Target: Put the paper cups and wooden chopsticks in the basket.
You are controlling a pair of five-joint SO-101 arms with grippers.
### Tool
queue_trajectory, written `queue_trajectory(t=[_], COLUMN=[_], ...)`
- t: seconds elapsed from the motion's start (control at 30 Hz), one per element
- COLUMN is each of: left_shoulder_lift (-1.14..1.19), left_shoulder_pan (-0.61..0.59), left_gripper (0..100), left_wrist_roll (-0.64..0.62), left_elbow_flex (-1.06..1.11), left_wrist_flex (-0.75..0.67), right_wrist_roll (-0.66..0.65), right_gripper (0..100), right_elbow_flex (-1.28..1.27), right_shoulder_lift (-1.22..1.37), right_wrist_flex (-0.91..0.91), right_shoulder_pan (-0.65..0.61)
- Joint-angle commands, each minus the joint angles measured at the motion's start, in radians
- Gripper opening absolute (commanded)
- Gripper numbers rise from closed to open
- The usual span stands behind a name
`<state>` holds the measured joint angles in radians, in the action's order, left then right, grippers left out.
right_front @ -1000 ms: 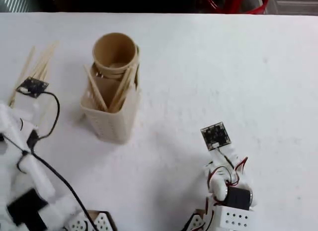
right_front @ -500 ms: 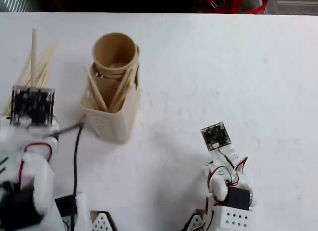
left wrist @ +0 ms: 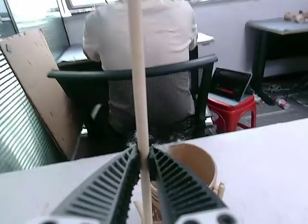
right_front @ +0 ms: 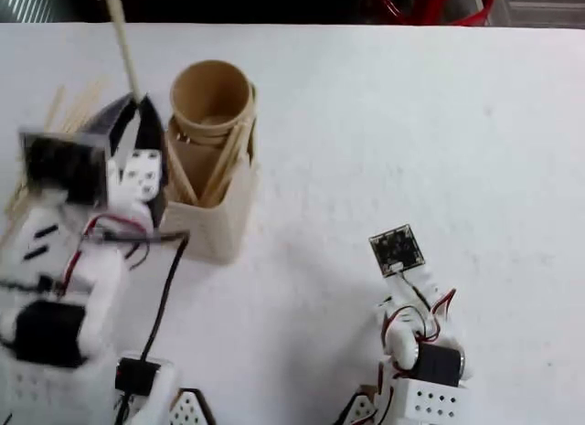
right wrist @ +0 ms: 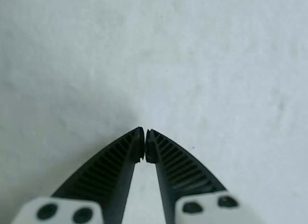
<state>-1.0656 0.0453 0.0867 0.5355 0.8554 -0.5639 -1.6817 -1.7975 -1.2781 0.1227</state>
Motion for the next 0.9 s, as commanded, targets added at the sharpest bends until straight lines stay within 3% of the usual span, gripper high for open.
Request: queue_trajectory(t=[0.0,0.4,0.6,0.77,0.87], left_shoulder_lift=[0.119,0.168,0.168,0.166,0.165], left_shoulder_pan=[0.008,0.004,0.001,-0.004,-0.068], left_gripper=[2,3,14,12,11], left_wrist_roll=[-0.046,-0.049,-0.049,-0.044,0.009], left_elbow_flex=[-0.064,-0.017,-0.009,-0.012,-0.041], left_wrist_flex=[-0.026,0.037,0.094,0.094,0.098], right_wrist_roll=[-0.008,-0.008,-0.008,-0.008,-0.008], right_gripper=[1.9,1.9,1.9,1.9,1.9], right_elbow_flex=[-0.009,-0.009,-0.009,-0.009,-0.009], right_shoulder_lift=[-0.007,-0.007,-0.007,-0.007,-0.007], right_wrist_flex=[-0.002,-0.002,-0.002,-0.002,-0.002], right_shoulder_pan=[0.008,0.008,0.008,0.008,0.008])
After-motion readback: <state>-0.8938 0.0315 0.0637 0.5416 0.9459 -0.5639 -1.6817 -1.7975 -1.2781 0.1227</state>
